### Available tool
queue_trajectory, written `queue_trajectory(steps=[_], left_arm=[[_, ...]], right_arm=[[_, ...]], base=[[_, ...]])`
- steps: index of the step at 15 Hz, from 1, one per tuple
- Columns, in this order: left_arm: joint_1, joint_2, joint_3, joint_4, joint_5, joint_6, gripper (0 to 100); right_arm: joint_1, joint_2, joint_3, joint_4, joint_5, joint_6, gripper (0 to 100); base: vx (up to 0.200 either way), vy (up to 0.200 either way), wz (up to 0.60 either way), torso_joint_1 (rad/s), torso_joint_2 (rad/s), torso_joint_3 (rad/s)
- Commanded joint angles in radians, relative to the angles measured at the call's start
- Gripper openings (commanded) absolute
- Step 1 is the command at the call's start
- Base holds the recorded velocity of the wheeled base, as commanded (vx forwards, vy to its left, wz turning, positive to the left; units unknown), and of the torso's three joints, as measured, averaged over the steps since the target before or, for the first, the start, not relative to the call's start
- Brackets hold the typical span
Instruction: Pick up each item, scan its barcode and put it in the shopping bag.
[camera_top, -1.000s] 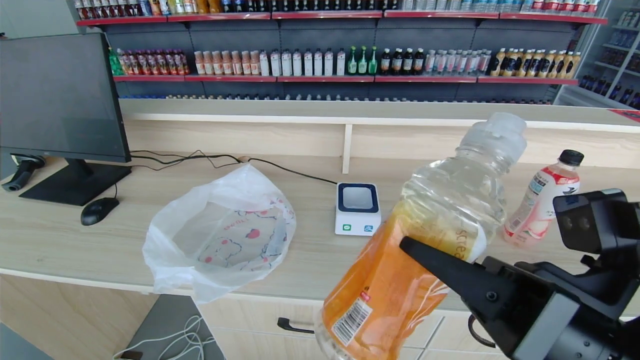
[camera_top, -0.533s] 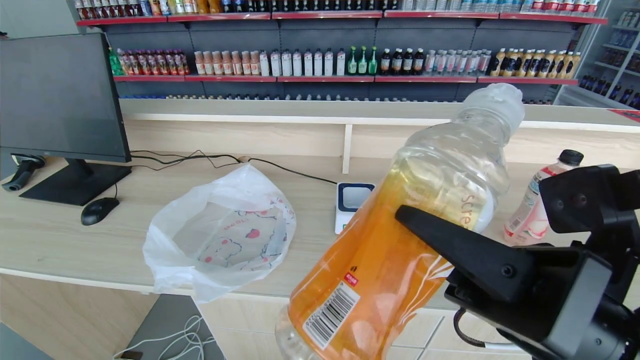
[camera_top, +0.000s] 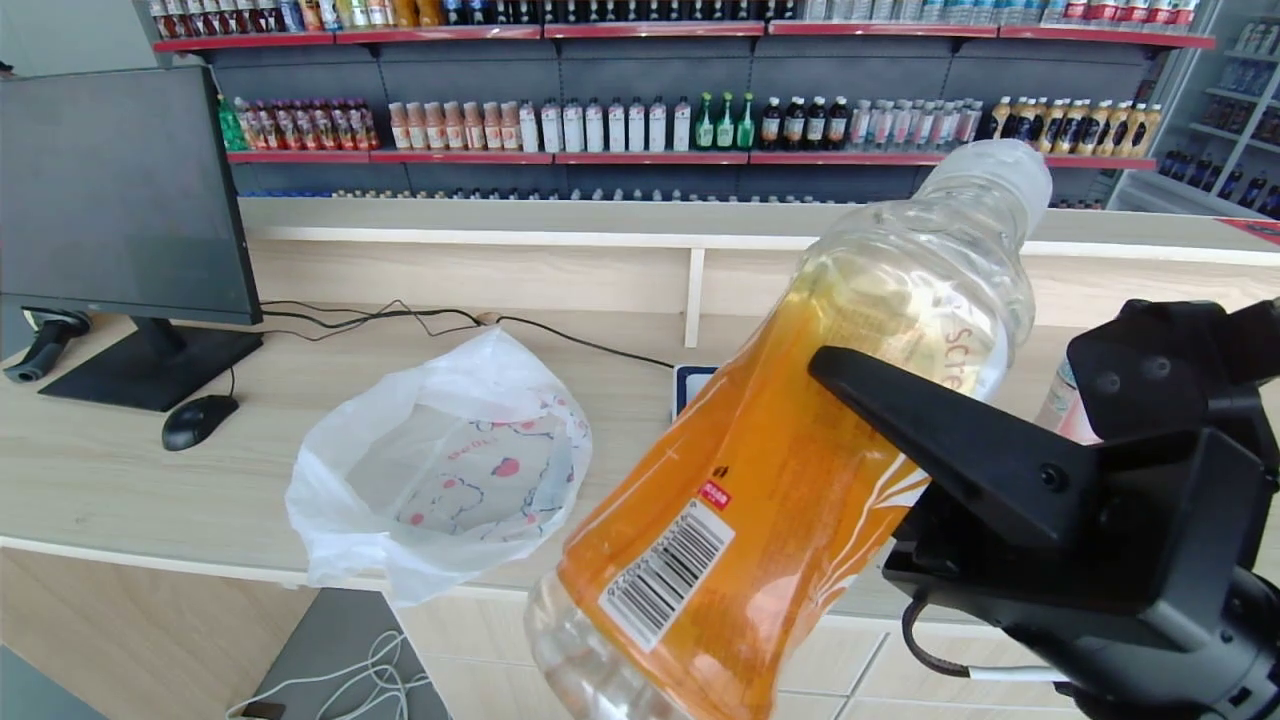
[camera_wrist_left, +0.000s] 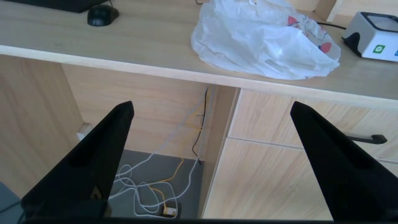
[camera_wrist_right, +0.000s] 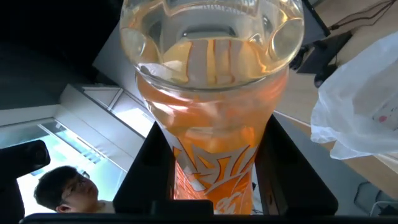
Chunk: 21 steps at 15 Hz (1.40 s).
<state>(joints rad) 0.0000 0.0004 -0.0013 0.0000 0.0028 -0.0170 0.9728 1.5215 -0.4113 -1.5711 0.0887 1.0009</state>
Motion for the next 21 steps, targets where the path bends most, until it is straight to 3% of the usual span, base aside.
queue_trajectory(steps=[1,12,17,21], left_arm=[[0.000,0.000,0.000,0.000,0.000,0.000,100],[0.000,0.000,0.001,0.000,0.000,-0.001,100],[0.000,0.000,0.001,0.003,0.000,0.000,100],[0.000,0.000,0.001,0.000,0.000,0.000,100]], right_arm=[[0.000,0.003,-0.008,0.000,0.000,0.002,0],[-0.006,0.005,-0.011,0.000,-0.001,0.009,0],[-0.012,0.008,-0.011,0.000,0.000,-0.102,0],[-0.017,0.000,0.023,0.000,0.000,-0.297,0]], base=[[0.000,0.000,0.00,0.000,0.00,0.000],[0.000,0.000,0.00,0.000,0.00,0.000],[0.000,0.000,0.00,0.000,0.00,0.000],[0.000,0.000,0.00,0.000,0.00,0.000]])
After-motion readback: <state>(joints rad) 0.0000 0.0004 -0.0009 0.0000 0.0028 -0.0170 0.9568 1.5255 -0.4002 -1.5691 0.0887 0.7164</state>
